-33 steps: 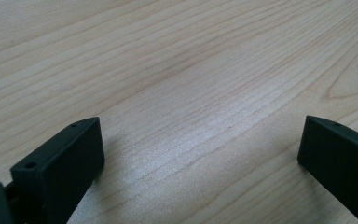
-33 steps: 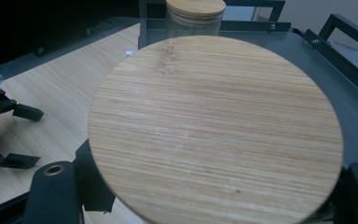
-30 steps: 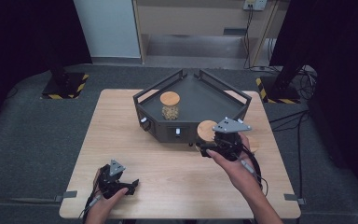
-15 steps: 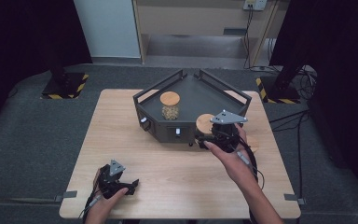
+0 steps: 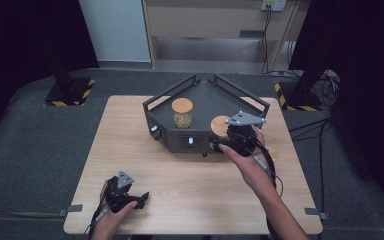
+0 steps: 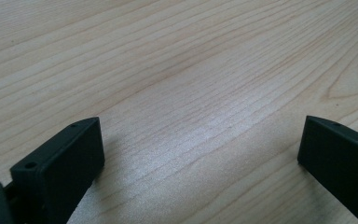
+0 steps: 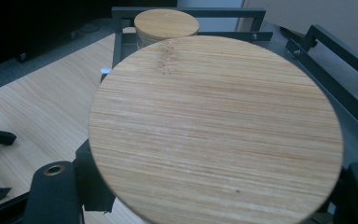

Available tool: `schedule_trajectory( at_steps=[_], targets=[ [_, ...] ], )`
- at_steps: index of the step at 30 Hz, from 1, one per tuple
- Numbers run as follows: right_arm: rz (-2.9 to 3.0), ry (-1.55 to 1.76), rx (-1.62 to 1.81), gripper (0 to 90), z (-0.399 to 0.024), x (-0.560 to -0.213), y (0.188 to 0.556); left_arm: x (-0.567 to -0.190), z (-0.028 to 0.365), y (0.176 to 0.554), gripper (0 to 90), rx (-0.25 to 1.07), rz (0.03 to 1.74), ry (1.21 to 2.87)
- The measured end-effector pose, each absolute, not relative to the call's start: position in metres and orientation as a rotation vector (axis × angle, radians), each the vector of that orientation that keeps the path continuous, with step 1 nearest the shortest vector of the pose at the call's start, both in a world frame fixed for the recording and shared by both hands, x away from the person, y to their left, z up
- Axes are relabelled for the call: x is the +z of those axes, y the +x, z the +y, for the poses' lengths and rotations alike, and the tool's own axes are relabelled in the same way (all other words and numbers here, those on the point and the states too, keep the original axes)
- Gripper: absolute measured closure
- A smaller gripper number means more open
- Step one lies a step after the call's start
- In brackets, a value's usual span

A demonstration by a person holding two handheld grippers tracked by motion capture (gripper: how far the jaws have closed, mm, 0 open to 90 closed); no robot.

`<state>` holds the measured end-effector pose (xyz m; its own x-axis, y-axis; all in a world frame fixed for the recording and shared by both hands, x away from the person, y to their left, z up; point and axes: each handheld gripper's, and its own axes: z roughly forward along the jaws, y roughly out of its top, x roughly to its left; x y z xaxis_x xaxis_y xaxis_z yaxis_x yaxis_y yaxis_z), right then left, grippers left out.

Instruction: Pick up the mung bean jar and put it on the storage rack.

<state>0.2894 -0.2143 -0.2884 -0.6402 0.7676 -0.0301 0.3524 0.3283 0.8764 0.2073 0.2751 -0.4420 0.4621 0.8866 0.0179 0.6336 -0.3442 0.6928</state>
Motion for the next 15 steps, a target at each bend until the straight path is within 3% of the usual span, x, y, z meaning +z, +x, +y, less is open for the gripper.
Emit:
schedule_trajectory(
  at_steps=[15],
  targets=[
    [2.146,0.989,1.245,25.3,-0.208,-0.277,0.305,-0.442,0.275,0.207,0.0,0.531,1.258,2.094]
  ],
)
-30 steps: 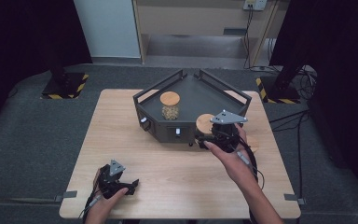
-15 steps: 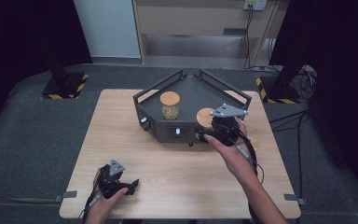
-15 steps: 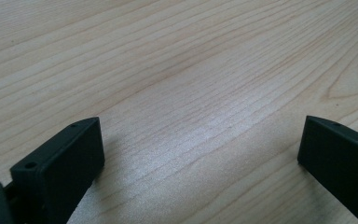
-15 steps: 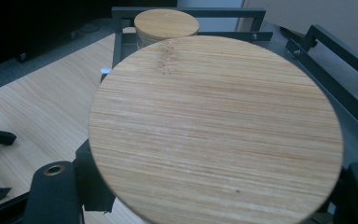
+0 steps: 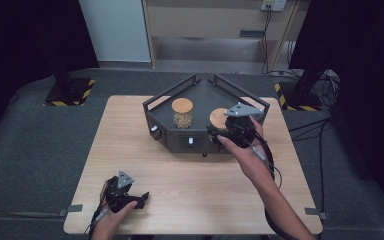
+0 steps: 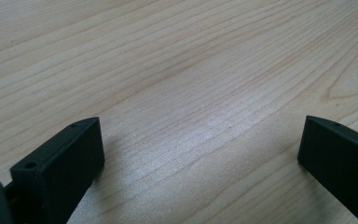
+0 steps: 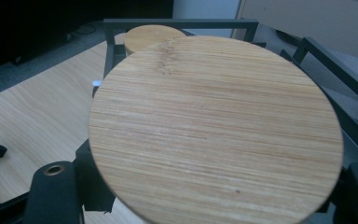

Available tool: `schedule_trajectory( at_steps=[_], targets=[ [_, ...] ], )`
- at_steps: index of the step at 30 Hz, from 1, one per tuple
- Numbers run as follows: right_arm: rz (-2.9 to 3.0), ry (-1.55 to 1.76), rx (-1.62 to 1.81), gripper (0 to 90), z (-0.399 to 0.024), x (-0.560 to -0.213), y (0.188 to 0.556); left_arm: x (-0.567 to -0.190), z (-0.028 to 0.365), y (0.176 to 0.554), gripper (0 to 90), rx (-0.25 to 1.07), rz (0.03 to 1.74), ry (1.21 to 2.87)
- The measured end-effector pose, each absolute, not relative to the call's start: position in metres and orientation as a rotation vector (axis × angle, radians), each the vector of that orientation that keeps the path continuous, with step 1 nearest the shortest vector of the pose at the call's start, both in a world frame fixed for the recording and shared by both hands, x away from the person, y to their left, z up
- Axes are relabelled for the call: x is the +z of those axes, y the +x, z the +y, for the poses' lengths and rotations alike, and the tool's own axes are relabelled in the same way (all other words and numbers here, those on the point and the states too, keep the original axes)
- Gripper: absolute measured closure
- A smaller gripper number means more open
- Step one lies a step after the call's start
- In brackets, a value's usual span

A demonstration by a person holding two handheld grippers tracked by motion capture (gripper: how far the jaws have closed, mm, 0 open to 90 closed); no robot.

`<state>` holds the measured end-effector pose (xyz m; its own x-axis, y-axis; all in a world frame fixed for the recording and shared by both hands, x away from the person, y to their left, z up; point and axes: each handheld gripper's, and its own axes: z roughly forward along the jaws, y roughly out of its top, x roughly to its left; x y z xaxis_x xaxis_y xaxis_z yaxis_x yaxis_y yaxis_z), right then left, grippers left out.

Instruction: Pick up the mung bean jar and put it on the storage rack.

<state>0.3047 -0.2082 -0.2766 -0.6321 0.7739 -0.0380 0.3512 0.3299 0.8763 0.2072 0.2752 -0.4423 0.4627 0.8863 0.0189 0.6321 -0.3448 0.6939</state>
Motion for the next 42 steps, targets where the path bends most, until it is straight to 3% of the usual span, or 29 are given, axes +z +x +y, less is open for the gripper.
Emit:
schedule_trajectory(
  at_steps=[42],
  targets=[
    [2.098,1.055,1.198,25.3,-0.176,-0.274,0.365,-0.443,0.274,0.207,0.0,0.534,1.264,2.087]
  ],
)
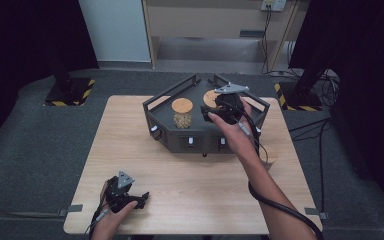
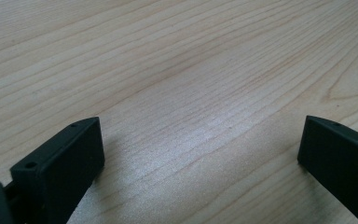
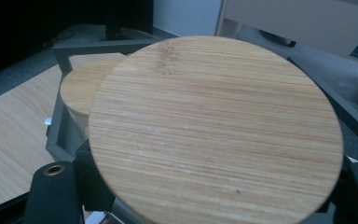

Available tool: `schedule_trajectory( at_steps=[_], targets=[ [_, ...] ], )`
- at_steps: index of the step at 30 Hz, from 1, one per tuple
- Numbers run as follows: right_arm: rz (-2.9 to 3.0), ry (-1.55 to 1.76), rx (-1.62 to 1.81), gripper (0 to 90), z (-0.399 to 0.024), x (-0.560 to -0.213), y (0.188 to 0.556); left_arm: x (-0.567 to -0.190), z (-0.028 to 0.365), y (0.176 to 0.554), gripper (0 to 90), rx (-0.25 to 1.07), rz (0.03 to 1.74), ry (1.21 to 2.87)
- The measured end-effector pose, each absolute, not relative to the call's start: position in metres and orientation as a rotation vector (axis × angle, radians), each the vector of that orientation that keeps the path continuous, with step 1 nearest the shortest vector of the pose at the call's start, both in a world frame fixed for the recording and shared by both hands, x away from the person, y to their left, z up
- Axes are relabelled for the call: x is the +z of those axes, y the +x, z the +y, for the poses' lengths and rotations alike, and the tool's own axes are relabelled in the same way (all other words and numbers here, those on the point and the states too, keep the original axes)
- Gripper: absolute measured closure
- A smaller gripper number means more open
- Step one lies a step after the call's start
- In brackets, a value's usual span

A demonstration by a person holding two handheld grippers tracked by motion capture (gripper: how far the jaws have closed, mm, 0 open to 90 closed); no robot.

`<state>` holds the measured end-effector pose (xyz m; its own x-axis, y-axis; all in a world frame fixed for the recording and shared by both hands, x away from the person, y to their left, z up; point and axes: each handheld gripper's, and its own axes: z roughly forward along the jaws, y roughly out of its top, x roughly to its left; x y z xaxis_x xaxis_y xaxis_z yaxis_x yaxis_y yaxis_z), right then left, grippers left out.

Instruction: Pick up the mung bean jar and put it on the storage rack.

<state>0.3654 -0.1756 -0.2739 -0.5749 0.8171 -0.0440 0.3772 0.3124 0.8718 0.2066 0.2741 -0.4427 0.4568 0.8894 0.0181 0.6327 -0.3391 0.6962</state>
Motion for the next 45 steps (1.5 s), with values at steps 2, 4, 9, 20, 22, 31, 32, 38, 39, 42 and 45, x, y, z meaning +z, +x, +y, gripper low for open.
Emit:
schedule_trajectory(
  at_steps=[2,4,9,20,22,31,32,38,39,42,45],
  targets=[
    [2.099,1.061,1.193,25.3,-0.174,-0.275,0.369,-0.443,0.274,0.207,0.0,0.535,1.264,2.087],
    [2.099,1.066,1.192,25.3,-0.173,-0.276,0.371,-0.443,0.274,0.207,0.0,0.535,1.265,2.087],
    [2.096,1.073,1.197,25.3,-0.172,-0.278,0.377,-0.443,0.274,0.207,0.0,0.535,1.264,2.087],
    [2.102,1.114,1.175,25.3,-0.166,-0.292,0.390,-0.443,0.274,0.207,0.0,0.534,1.265,2.087],
    [2.103,1.116,1.171,25.3,-0.165,-0.294,0.392,-0.443,0.274,0.207,0.0,0.535,1.265,2.086],
    [2.109,1.143,1.163,25.3,-0.164,-0.305,0.397,-0.443,0.274,0.207,0.0,0.534,1.265,2.086],
    [2.109,1.147,1.164,25.3,-0.164,-0.306,0.398,-0.443,0.274,0.207,0.0,0.534,1.265,2.086],
    [2.114,1.157,1.159,25.3,-0.164,-0.310,0.399,-0.443,0.274,0.207,0.0,0.535,1.264,2.087],
    [2.115,1.157,1.159,25.3,-0.164,-0.311,0.399,-0.443,0.274,0.207,0.0,0.534,1.264,2.087],
    [2.118,1.164,1.158,25.3,-0.163,-0.313,0.400,-0.443,0.274,0.207,0.0,0.535,1.264,2.087],
    [2.118,1.166,1.161,25.3,-0.163,-0.315,0.399,-0.443,0.274,0.207,0.0,0.535,1.265,2.086]
  ],
)
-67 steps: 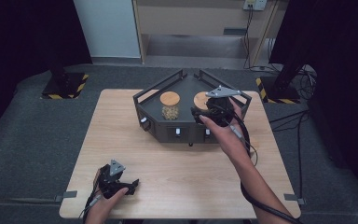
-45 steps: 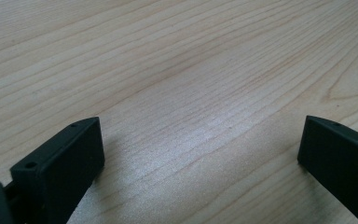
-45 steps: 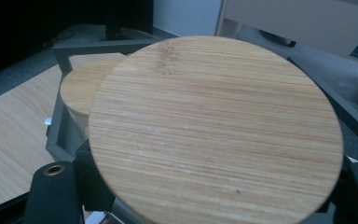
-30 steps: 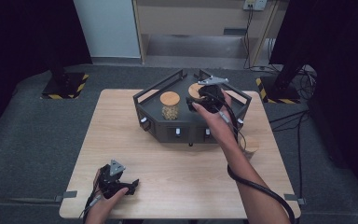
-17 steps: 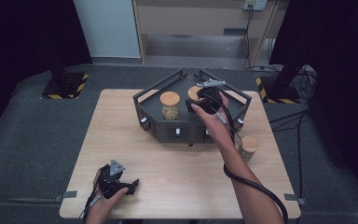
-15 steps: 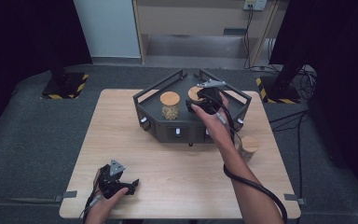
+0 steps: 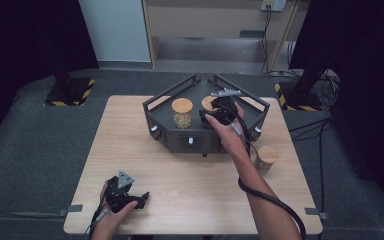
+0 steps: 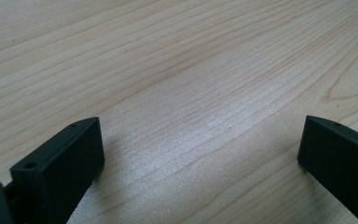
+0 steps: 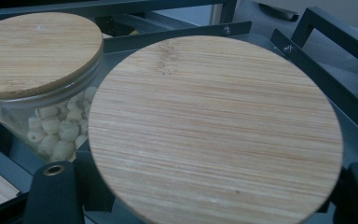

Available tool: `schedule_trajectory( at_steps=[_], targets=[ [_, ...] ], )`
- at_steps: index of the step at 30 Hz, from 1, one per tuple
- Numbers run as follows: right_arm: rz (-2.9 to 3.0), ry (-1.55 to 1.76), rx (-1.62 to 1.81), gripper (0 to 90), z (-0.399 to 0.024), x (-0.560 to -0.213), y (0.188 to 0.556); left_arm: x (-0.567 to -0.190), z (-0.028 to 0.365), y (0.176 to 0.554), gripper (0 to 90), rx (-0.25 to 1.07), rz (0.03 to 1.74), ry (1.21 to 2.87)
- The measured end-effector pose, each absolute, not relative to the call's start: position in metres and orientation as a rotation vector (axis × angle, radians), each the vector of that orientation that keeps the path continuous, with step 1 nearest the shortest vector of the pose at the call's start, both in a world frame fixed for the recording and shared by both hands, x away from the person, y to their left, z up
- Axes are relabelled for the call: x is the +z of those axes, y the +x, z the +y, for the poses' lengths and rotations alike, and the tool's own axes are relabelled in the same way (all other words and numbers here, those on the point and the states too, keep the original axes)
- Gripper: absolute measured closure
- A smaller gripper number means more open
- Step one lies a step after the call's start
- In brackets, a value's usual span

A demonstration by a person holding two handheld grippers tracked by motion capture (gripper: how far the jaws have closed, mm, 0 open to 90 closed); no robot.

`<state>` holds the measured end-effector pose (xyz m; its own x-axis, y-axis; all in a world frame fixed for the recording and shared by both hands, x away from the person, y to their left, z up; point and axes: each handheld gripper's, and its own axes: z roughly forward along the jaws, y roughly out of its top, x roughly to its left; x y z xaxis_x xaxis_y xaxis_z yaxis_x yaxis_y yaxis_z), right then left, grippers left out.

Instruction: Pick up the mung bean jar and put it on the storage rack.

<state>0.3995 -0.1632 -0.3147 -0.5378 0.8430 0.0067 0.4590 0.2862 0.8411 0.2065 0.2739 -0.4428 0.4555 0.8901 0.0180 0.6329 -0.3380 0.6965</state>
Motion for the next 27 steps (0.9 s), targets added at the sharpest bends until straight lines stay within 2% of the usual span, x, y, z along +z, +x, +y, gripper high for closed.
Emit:
schedule_trajectory(
  at_steps=[27],
  targets=[
    [2.138,1.180,1.148,25.3,-0.1609,-0.3232,0.4017,-0.4429,0.2739,0.2065,0.0,0.534,1.266,2.085]
  ],
)
